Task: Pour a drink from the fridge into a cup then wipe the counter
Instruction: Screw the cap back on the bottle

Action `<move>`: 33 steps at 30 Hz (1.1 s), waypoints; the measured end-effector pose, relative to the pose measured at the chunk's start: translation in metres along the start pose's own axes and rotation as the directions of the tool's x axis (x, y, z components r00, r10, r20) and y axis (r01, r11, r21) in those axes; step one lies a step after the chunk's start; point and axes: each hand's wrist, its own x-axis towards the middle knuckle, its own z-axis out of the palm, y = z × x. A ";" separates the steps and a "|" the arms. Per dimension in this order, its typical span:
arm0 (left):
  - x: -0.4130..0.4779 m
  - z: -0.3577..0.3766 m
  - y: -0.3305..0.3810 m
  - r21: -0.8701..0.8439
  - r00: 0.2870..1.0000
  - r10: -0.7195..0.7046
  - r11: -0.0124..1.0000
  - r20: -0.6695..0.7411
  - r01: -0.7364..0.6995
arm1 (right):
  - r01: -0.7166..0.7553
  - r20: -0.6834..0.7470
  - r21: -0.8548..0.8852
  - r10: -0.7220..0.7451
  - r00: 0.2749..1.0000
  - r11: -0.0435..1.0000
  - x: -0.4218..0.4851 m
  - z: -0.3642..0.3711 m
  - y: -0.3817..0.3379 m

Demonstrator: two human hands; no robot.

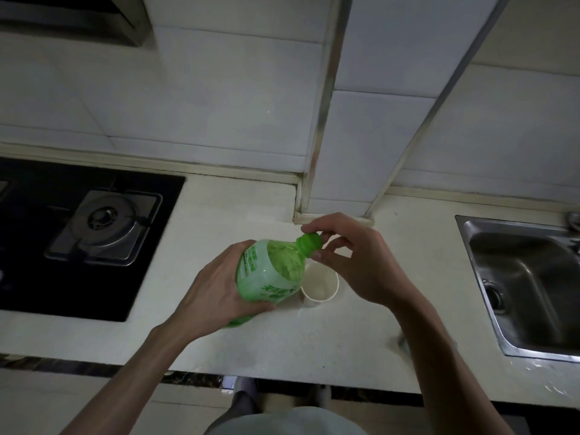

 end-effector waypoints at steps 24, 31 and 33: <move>-0.035 -0.032 -0.042 -0.097 0.999 -0.006 0.995 -0.045 0.002 | -0.007 -0.045 -0.121 0.001 0.999 0.993 0.008 0.053 -0.037; -0.037 -0.043 -0.054 -0.035 0.999 0.033 0.999 -0.018 -0.034 | -0.107 -0.070 -0.375 0.087 0.994 0.921 0.007 0.078 -0.049; -0.038 -0.045 -0.058 -0.047 0.999 0.025 0.999 -0.023 -0.026 | -0.240 -0.195 -0.333 0.183 0.964 0.912 0.005 0.080 -0.051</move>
